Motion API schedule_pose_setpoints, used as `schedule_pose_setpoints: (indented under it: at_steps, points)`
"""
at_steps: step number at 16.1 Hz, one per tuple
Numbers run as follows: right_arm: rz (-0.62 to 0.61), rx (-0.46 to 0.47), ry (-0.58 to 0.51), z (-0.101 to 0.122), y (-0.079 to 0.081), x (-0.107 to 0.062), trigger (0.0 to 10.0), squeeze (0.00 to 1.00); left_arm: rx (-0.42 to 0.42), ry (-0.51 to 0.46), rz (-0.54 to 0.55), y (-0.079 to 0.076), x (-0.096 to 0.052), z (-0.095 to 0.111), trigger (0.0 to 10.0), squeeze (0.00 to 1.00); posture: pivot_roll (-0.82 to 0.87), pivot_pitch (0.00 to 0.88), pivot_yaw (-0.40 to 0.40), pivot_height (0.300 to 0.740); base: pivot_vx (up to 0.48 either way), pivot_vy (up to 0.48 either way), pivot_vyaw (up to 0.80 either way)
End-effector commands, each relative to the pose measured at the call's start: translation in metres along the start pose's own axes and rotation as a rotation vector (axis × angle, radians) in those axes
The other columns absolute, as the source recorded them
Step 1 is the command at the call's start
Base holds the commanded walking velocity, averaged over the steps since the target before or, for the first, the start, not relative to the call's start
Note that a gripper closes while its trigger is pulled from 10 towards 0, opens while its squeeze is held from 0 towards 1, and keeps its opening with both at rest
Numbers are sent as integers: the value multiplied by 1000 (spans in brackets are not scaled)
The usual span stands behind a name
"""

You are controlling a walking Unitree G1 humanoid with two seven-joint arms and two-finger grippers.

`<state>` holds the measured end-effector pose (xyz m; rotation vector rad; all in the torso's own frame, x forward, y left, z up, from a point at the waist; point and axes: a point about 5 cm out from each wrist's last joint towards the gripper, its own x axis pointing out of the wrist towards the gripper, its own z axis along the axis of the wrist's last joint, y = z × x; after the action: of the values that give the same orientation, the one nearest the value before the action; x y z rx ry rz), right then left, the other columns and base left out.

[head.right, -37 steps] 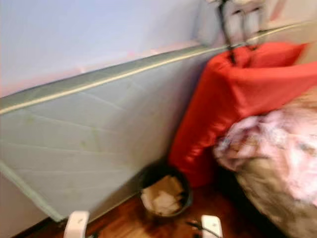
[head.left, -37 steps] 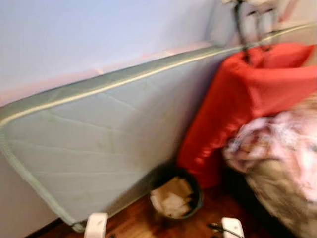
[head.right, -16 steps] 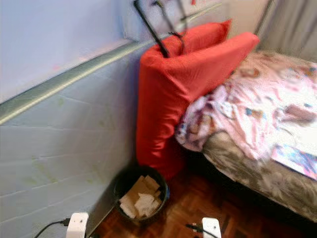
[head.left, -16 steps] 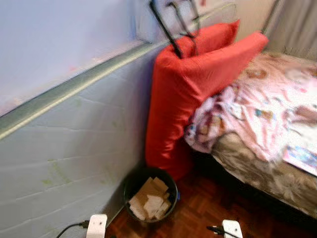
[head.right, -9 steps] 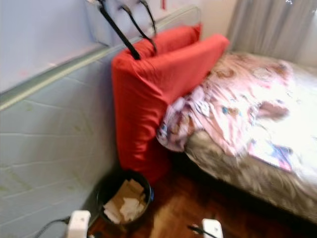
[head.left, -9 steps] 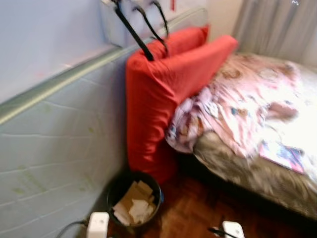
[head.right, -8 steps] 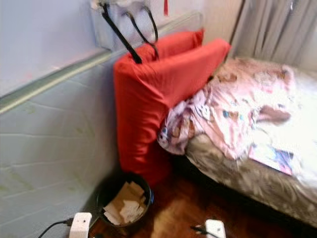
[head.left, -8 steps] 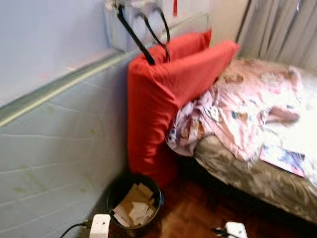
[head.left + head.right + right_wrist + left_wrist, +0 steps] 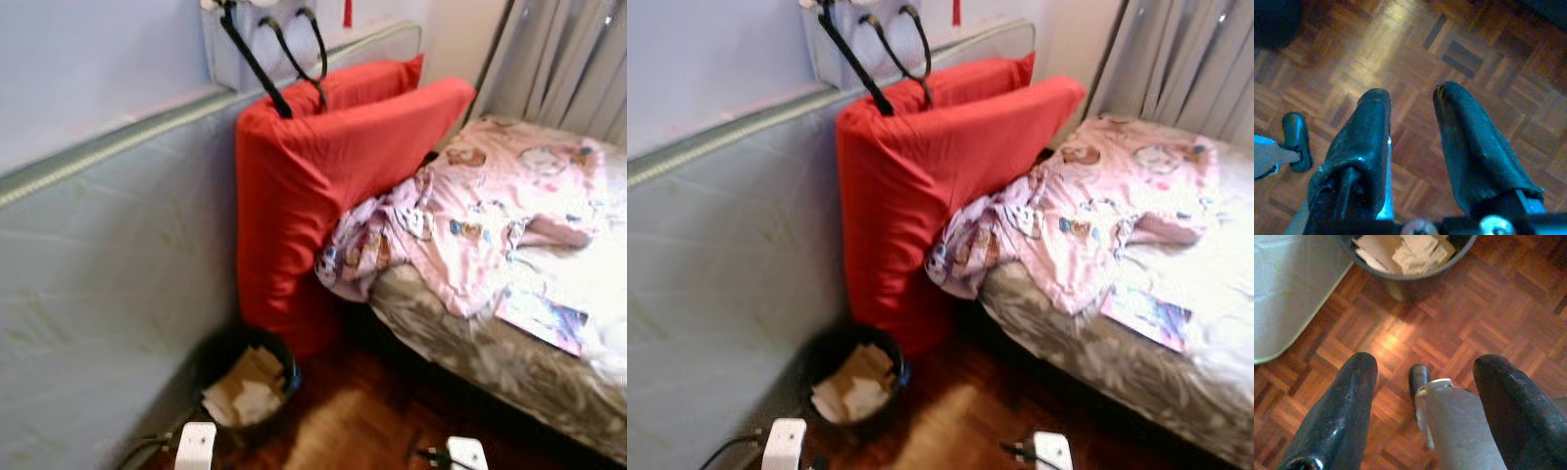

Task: Clean up the room

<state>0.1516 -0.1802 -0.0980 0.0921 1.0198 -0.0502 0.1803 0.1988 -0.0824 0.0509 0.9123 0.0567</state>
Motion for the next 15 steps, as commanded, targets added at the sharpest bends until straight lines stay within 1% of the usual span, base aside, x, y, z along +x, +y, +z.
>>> schedule_pose_setpoints:
  at_steps: [1,6,15]
  points:
    - [-3,76,-149,80,-11,6,10000,0,-48,15,83,35,-1,10,10000,0,118,0,-111,740,0,-247,0]
    - [3,74,-142,77,-10,6,10000,0,-40,17,82,36,-1,9,10000,0,121,0,-98,740,0,-246,0]
    - [-1,65,-144,80,-12,6,10000,0,-12,12,69,34,0,12,10000,0,120,0,-119,740,0,-247,0]
